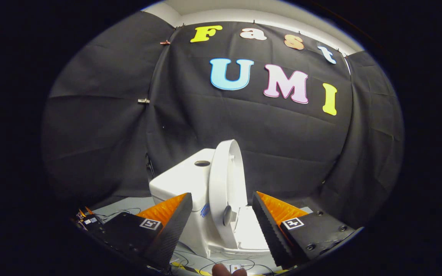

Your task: Open the toilet lid.

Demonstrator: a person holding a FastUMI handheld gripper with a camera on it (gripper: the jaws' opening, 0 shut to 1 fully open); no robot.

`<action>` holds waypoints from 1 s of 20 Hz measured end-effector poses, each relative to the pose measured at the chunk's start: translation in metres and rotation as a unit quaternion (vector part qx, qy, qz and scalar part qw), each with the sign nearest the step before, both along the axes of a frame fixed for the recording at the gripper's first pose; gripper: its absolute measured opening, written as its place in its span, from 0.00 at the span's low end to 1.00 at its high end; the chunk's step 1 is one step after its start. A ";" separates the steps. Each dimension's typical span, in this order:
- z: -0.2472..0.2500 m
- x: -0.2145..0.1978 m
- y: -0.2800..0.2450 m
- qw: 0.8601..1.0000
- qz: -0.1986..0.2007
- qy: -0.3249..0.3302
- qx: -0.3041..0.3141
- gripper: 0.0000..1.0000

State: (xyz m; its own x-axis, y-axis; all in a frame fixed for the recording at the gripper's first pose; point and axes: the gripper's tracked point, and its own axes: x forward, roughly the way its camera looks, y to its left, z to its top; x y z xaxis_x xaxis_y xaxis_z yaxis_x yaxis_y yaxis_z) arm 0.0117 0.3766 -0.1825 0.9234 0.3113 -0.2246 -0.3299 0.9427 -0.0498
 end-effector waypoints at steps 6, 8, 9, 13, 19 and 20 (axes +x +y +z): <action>0.053 -0.009 -0.025 0.999 0.007 -0.029 0.024 0.99; 0.066 -0.012 -0.037 0.999 0.003 -0.037 0.028 0.99; 0.072 -0.014 -0.042 0.999 0.002 -0.039 0.033 0.99; 0.099 -0.020 -0.071 0.997 -0.008 -0.055 0.050 0.98; 0.135 -0.023 -0.126 0.994 -0.035 -0.065 0.082 0.98; 0.139 -0.023 -0.137 0.994 -0.039 -0.063 0.085 0.98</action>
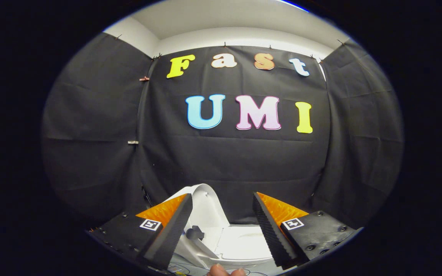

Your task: Open the toilet lid.

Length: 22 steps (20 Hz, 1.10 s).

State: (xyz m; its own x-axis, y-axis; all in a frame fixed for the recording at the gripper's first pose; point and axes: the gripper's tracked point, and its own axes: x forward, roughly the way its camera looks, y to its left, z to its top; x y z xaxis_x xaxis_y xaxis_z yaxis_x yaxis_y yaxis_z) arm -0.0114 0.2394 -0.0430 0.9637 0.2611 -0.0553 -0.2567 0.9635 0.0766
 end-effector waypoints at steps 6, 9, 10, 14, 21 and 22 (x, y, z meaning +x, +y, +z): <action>0.029 0.005 -0.074 0.998 -0.048 -0.026 -0.007 0.98; 0.039 0.004 -0.104 0.997 -0.063 -0.040 -0.010 0.98; 0.043 0.002 -0.114 0.997 -0.066 -0.045 -0.010 0.98; 0.049 0.000 -0.141 0.996 -0.075 -0.048 0.003 0.98; 0.052 0.003 -0.152 0.994 -0.093 -0.054 0.013 0.98; 0.052 0.003 -0.152 0.994 -0.093 -0.055 0.013 0.98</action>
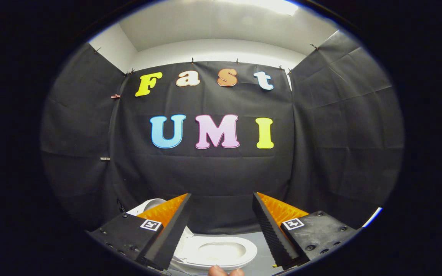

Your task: Open the toilet lid.

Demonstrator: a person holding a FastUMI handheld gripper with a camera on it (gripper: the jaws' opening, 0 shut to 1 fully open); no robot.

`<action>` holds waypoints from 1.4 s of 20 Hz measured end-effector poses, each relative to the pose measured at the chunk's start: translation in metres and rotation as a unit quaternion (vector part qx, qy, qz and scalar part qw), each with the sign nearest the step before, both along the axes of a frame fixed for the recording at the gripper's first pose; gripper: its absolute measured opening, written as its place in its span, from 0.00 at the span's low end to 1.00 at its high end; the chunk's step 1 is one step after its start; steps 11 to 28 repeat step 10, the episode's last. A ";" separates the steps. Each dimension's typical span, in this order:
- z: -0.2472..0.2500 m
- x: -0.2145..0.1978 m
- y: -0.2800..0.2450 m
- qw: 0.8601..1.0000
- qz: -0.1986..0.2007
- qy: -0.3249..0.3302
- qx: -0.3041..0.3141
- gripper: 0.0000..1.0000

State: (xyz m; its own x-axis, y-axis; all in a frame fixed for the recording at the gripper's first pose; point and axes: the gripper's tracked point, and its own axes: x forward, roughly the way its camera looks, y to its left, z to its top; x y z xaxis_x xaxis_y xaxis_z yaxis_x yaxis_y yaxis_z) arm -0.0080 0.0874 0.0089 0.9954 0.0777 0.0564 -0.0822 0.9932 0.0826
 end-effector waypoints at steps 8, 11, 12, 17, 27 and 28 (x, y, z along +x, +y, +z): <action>-0.002 0.000 0.000 1.000 0.012 0.005 0.006 0.98; 0.000 -0.001 0.000 1.000 0.012 0.005 0.002 0.98; 0.000 -0.001 0.000 1.000 0.012 0.005 0.002 0.98; 0.000 -0.001 0.000 1.000 0.012 0.005 0.002 0.98; 0.000 -0.001 0.000 1.000 0.012 0.005 0.002 0.98; 0.000 -0.001 0.000 1.000 0.012 0.005 0.002 0.98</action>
